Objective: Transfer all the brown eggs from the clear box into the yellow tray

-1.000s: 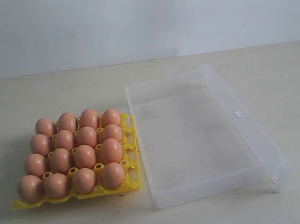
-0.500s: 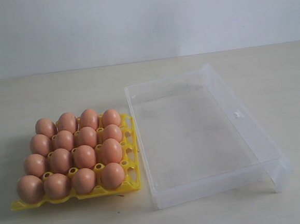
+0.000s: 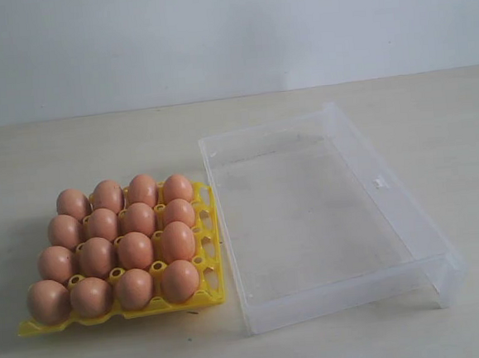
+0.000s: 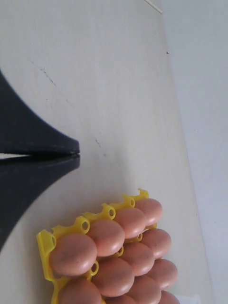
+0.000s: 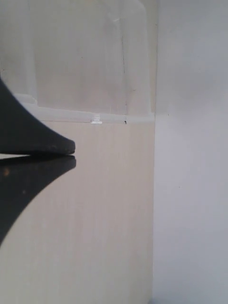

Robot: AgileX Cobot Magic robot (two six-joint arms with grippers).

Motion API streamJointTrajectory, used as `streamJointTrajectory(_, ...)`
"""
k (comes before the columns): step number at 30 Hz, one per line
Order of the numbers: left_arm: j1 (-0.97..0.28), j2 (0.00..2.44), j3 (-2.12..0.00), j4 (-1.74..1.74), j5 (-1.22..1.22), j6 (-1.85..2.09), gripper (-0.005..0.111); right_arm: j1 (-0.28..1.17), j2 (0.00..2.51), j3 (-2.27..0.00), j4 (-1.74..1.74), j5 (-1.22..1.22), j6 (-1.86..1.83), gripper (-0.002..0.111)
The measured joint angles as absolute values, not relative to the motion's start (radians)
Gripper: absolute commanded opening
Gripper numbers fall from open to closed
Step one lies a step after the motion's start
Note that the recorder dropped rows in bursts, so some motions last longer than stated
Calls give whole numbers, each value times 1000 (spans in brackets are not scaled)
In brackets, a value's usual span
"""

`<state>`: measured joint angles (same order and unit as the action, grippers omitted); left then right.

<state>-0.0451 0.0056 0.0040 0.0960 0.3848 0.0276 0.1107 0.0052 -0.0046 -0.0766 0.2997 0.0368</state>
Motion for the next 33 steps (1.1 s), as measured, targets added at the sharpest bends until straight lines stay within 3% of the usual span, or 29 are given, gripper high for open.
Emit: streamJointTrajectory(33, -45, 6, 4, 96, 385, 28, 0, 111, 5, -5, -77, 300, 13, 0)
